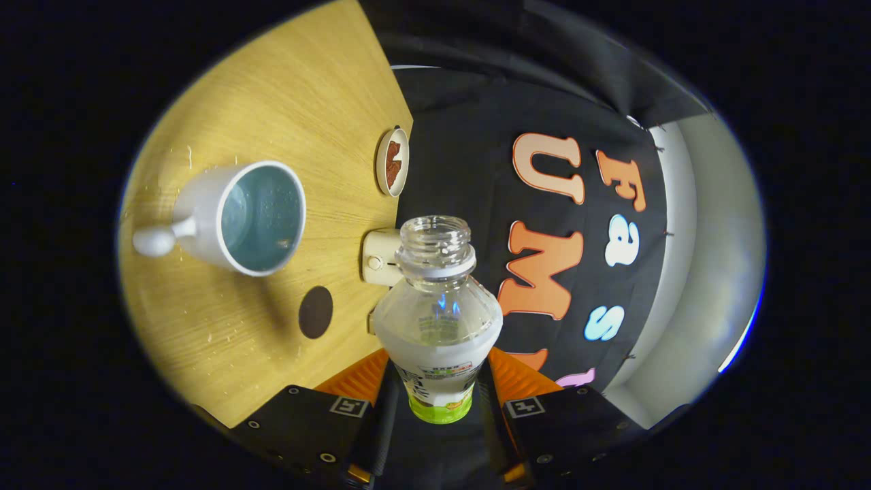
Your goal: Take the bottle from table, then pour the juice into the cup, finally place the bottle on the coaster
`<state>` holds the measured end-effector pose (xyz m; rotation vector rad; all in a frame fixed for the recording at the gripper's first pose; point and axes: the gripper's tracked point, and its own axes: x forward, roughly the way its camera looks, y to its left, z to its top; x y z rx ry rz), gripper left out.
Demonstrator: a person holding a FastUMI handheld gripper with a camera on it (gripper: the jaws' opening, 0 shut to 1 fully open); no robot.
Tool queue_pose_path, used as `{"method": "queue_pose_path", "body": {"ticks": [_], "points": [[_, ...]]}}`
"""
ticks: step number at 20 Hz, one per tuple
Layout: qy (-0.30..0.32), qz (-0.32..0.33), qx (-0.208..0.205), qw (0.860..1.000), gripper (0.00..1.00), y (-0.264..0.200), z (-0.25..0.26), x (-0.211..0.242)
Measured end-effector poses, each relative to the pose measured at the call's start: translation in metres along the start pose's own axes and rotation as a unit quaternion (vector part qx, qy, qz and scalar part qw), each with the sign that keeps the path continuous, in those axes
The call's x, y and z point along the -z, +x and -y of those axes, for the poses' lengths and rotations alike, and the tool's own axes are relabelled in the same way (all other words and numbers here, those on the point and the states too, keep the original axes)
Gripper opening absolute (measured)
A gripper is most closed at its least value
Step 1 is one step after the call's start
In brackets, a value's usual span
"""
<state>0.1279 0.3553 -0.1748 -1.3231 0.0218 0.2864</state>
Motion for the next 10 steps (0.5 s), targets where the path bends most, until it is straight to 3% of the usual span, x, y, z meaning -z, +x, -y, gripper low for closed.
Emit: {"method": "queue_pose_path", "body": {"ticks": [3, 5, 7, 10], "points": [[0.099, -0.01, -0.028, 0.995, 0.58, 0.001, 0.005, 0.005], [0.177, -0.013, -0.036, 0.983, 0.58, 0.005, 0.012, 0.009], [0.263, -0.028, -0.053, 0.963, 0.58, 0.013, 0.012, 0.02], [0.384, -0.047, -0.071, 0.919, 0.59, 0.028, 0.016, 0.038]]}}
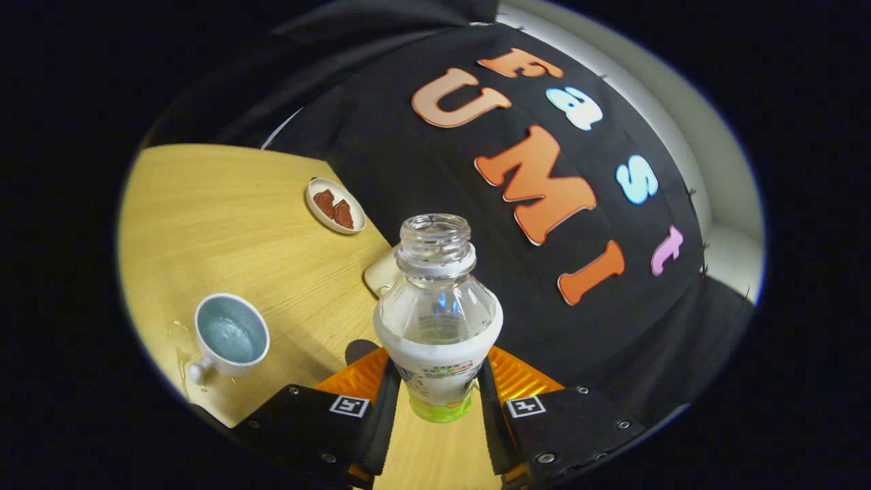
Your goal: Take the bottle from table, then pour the juice into the cup, finally place the bottle on the coaster
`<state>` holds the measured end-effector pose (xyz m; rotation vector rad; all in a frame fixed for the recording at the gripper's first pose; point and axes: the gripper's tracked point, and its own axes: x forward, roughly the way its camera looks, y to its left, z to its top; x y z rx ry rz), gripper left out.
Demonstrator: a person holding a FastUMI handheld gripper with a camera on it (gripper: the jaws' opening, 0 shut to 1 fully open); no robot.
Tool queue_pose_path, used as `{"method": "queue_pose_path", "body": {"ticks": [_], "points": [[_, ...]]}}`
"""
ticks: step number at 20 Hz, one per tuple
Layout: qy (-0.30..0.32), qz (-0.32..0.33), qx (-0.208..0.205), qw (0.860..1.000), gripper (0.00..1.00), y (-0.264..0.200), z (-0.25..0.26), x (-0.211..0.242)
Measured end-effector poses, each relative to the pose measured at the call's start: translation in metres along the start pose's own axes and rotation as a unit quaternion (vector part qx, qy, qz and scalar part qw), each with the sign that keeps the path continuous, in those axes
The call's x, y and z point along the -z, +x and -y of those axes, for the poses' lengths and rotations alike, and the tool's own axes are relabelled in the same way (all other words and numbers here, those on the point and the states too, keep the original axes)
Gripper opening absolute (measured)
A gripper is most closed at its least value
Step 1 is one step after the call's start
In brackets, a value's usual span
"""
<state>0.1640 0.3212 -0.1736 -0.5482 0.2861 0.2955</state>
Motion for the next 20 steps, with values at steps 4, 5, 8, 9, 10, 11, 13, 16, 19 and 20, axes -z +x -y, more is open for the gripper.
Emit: {"method": "queue_pose_path", "body": {"ticks": [4, 5, 8, 9, 10, 11, 13, 16, 19, 20], "points": [[0.183, -0.012, -0.036, 0.982, 0.58, 0.026, 0.012, 0.01], [0.218, -0.016, -0.044, 0.975, 0.58, 0.035, 0.012, 0.014], [0.297, -0.026, -0.064, 0.953, 0.58, 0.057, 0.008, 0.026], [0.317, -0.027, -0.072, 0.945, 0.59, 0.065, 0.005, 0.03], [0.338, -0.03, -0.081, 0.937, 0.58, 0.073, 0.001, 0.034], [0.359, -0.04, -0.086, 0.928, 0.58, 0.083, -0.005, 0.04], [0.371, -0.054, -0.085, 0.923, 0.58, 0.1, -0.01, 0.054], [0.384, -0.057, -0.092, 0.917, 0.59, 0.124, -0.022, 0.061], [0.379, -0.064, -0.088, 0.919, 0.58, 0.14, -0.03, 0.068], [0.372, -0.067, -0.089, 0.922, 0.58, 0.145, -0.034, 0.069]]}}
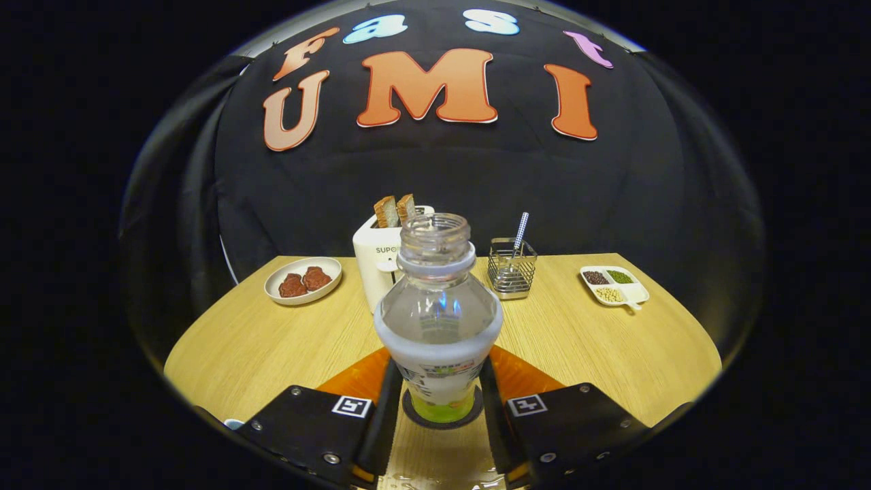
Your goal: Take the bottle from table, then pour the juice into the cup, finally place the bottle on the coaster
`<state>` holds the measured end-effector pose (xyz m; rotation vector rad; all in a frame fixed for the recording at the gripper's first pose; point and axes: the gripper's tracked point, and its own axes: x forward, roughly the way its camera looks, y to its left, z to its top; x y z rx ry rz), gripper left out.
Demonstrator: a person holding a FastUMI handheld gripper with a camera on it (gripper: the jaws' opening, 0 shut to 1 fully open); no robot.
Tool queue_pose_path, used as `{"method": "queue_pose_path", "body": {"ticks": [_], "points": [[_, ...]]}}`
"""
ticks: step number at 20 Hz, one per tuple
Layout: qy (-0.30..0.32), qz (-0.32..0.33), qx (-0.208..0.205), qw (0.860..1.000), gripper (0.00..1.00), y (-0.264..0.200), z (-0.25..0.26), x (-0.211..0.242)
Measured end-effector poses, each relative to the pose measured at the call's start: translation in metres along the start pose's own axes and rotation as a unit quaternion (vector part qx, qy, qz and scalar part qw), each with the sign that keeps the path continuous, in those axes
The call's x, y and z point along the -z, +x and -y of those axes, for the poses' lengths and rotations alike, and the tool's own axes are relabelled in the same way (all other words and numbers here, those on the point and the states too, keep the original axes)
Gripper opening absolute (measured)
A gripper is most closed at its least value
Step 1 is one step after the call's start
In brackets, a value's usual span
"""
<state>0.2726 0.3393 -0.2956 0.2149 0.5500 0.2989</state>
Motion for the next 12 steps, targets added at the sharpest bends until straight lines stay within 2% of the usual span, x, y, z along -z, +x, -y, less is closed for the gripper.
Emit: {"method": "queue_pose_path", "body": {"ticks": [7, 12], "points": [[-0.002, -0.015, 0.004, 1.0, 0.58, 0.017, 0.001, 0.015], [-0.005, -0.01, 0.008, 1.0, 0.69, 0.014, 0.005, 0.013]]}}
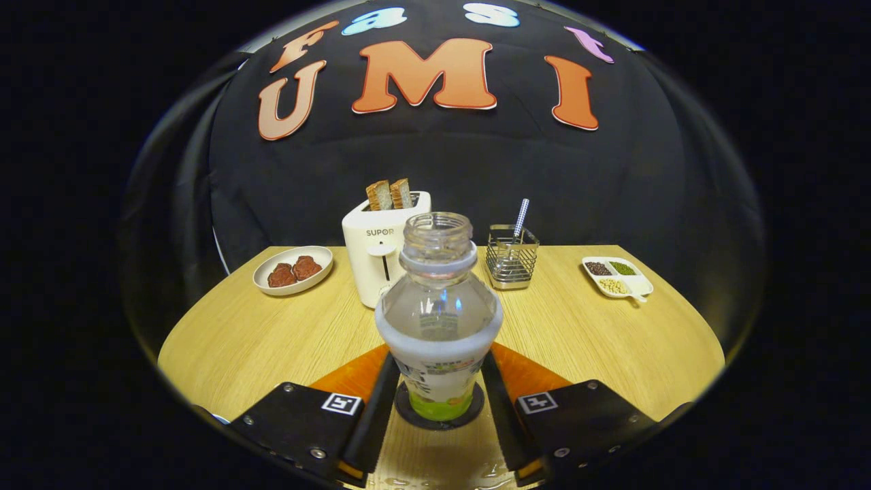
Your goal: Take the bottle from table, then pour the juice into the cup, finally place the bottle on the coaster
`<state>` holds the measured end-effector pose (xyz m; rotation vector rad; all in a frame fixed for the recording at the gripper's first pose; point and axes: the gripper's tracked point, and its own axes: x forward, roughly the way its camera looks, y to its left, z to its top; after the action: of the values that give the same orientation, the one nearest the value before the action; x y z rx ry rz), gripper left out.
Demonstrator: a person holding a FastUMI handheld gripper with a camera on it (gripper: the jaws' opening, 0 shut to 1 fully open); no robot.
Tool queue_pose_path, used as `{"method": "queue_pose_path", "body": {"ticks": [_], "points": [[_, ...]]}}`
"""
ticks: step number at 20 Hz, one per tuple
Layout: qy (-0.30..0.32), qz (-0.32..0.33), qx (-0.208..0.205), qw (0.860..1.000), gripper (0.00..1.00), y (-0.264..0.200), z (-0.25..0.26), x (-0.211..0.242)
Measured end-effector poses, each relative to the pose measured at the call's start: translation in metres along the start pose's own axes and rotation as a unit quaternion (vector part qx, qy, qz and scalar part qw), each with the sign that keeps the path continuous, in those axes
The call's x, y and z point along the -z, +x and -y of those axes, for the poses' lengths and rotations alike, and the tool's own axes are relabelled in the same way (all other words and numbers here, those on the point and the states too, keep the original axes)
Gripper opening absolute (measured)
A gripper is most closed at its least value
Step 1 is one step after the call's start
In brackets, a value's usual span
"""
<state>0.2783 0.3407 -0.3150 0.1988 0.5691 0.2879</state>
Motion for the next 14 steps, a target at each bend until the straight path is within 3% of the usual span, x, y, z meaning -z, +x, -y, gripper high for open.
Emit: {"method": "queue_pose_path", "body": {"ticks": [4, 9, 14], "points": [[-0.034, 0.007, 0.01, 0.999, 0.96, -0.016, 0.007, -0.003], [-0.034, 0.039, -0.007, 0.999, 0.98, -0.067, 0.019, -0.026], [-0.019, 0.065, -0.001, 0.998, 0.98, -0.138, 0.065, -0.052]]}}
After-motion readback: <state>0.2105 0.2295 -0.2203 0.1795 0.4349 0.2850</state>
